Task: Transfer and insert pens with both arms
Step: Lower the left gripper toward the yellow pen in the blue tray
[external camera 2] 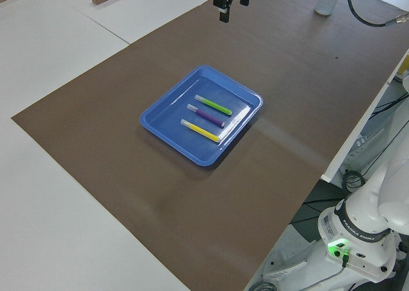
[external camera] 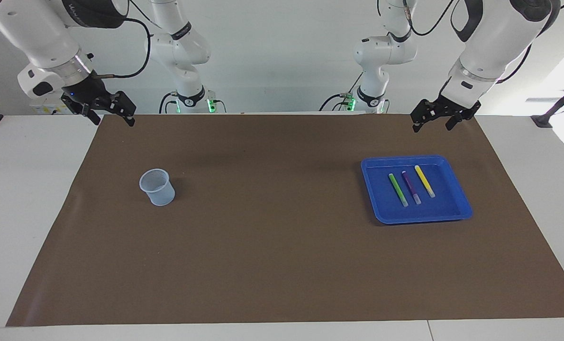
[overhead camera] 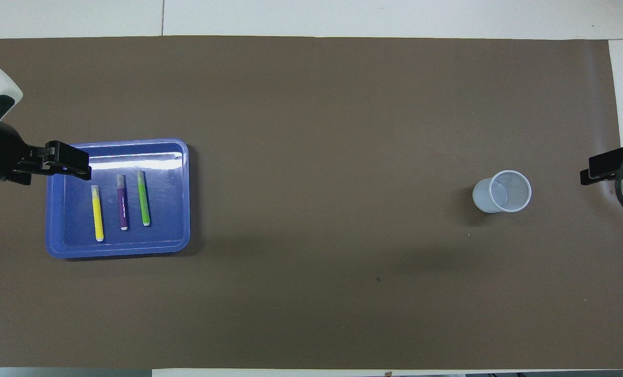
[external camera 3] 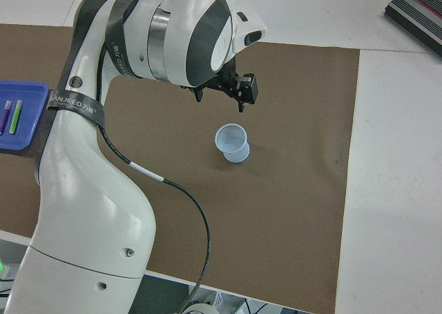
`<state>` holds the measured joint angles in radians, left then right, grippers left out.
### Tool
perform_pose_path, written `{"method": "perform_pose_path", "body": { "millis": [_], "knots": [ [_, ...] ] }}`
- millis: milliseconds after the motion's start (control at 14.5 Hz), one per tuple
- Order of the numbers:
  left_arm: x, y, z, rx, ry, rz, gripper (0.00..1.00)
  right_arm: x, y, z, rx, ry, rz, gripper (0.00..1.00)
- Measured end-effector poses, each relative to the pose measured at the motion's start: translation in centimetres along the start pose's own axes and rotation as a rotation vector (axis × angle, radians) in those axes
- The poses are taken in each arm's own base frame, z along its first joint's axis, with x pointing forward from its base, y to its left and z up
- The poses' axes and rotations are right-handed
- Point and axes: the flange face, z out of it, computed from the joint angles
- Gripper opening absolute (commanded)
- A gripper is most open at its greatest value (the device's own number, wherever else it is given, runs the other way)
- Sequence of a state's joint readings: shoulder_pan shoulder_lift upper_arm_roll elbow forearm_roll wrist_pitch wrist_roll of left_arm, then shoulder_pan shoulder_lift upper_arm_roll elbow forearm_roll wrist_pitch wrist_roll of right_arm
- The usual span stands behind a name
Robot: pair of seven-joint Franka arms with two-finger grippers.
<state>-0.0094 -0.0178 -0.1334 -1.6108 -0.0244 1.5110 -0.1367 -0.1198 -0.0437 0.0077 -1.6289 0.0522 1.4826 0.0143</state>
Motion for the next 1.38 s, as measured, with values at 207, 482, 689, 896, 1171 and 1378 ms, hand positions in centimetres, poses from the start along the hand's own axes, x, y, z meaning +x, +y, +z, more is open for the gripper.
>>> {"method": "perform_pose_path", "body": {
  "millis": [207,482,689,896,1171,1378],
  "knots": [
    [0.2,0.0,-0.1,-0.002,0.016,-0.001,1.00,0.0,0.0,0.0,0.000,0.000,0.000,1.00],
    [0.3,-0.4,-0.2,-0.004,0.024,-0.009,1.00,0.0,0.0,0.0,0.000,0.000,0.000,1.00],
    [0.3,-0.5,-0.2,-0.004,0.024,-0.009,1.00,0.0,0.0,0.0,0.000,0.000,0.000,1.00],
    [0.3,-0.5,-0.2,-0.004,0.024,-0.009,1.00,0.0,0.0,0.0,0.001,0.000,0.000,1.00],
    [0.2,-0.5,0.5,-0.001,0.008,-0.009,1.00,0.0,-0.9,0.0,0.125,-0.003,-0.001,1.00],
    [-0.4,-1.0,3.2,0.005,-0.005,-0.020,1.00,0.0,-1.1,-0.1,0.195,-0.005,0.002,1.00]
  ]
}}
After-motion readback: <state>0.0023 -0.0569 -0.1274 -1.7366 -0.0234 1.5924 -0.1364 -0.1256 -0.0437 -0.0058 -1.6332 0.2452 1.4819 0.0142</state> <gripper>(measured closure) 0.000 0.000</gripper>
